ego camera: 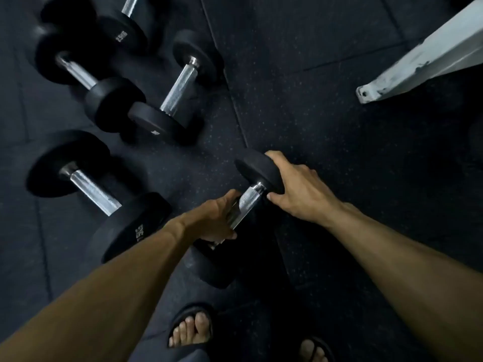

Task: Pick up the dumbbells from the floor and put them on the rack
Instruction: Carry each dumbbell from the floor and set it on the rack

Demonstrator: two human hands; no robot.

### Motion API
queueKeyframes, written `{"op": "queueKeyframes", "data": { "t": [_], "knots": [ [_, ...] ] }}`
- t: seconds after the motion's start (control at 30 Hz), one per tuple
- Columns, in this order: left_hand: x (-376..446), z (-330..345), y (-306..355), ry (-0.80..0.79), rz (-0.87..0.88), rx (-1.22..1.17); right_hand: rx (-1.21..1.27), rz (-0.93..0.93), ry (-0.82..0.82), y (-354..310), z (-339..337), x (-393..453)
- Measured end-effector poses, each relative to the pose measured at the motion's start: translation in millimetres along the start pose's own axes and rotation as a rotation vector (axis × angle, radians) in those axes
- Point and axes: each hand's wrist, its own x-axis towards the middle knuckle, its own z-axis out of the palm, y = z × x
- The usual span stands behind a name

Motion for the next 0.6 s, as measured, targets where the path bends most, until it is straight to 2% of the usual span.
{"op": "queueKeyframes", "data": {
  "t": [0.3,0.6],
  "knots": [
    [-27.5,6.1,10.1,0.013,0.038,-0.118,-0.055,-0.014,0.015,-12.1,-20.5,-20.1],
    [-147.0,-38.8,101.5,0.050,0.058,-0.124,-0.061,-0.035,0.026,-73.2,-138.6,-111.1]
  ]
}}
